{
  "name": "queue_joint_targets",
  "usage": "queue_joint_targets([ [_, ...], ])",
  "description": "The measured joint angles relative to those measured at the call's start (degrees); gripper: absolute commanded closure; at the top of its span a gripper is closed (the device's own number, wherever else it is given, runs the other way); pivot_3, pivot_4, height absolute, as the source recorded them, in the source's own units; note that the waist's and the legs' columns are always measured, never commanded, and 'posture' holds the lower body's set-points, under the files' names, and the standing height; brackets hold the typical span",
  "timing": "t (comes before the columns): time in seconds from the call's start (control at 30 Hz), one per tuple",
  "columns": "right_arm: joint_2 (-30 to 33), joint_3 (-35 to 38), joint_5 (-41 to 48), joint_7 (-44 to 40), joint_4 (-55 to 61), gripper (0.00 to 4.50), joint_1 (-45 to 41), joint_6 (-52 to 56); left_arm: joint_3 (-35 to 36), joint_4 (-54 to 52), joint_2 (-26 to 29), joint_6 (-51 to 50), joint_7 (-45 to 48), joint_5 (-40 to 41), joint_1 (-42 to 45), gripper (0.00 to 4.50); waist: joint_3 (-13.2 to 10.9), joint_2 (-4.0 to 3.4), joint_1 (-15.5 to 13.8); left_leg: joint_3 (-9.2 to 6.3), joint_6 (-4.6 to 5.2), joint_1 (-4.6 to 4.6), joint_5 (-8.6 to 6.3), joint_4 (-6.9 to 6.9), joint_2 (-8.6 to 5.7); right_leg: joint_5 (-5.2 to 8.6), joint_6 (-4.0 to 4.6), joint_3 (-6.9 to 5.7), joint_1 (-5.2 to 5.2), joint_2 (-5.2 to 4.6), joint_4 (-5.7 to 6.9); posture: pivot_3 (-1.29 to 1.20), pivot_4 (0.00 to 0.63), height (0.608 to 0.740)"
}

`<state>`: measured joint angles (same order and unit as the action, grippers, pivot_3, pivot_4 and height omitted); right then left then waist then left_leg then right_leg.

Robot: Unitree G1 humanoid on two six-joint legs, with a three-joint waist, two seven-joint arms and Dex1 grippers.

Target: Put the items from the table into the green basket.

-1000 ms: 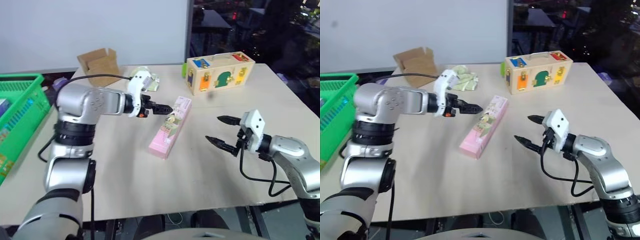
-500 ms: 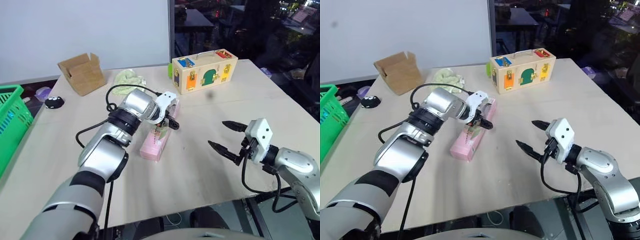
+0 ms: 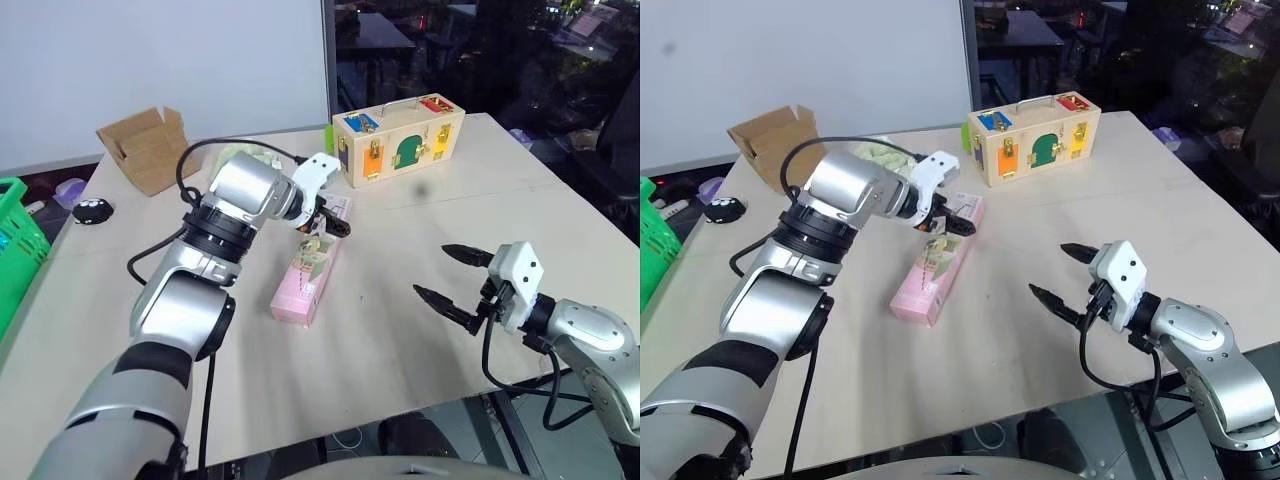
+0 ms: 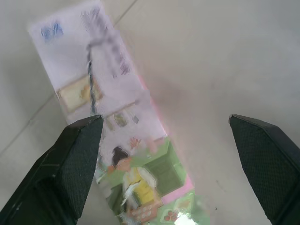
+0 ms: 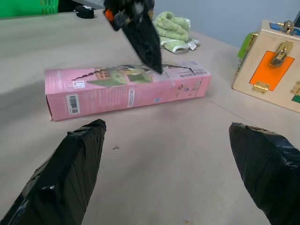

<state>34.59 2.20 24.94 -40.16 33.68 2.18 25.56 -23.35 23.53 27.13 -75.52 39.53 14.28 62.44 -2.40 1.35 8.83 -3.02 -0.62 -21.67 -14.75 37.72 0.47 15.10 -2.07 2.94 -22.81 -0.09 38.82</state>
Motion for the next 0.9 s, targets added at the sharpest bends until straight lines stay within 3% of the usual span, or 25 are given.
queue_joint_targets([
  [0.4, 0.42, -0.05, -0.4, -0.52, -0.18, 0.0, -0.27, -0.05, -0.74, 8.94, -2.49, 7.72, -0.52, -6.29, -2.43, 0.06, 0.06, -0.09, -0.19, 0.07, 0.0, 0.04, 0.0, 0.0, -0.05, 0.0, 0.0, -0.02, 0.06, -0.04, -0.01, -0.2, 0.012, 0.74],
  [0.57, 0.38, -1.22, -1.23, -0.47, -0.08, 0.0, -0.63, -0.2, 0.33, 10.9, -3.65, 9.96, 0.27, -6.9, -2.99, 2.02, 0.07, -0.1, 0.04, 0.12, 0.0, 0.09, 0.0, 0.0, -0.04, 0.0, -0.01, 0.04, 0.09, -0.02, 0.0, -0.19, 0.007, 0.74],
  [0.9, -0.93, -4.21, -2.21, -1.32, -2.88, 0.0, -5.73, -1.45, 4.64, 1.68, -0.33, 8.29, 0.34, -6.25, -8.87, 2.02, 0.08, -0.12, -0.11, -0.21, 0.0, 0.1, 0.0, -0.04, 0.02, 0.0, 0.0, 0.05, 0.06, 0.03, 0.02, -0.12, 0.0, 0.74],
])
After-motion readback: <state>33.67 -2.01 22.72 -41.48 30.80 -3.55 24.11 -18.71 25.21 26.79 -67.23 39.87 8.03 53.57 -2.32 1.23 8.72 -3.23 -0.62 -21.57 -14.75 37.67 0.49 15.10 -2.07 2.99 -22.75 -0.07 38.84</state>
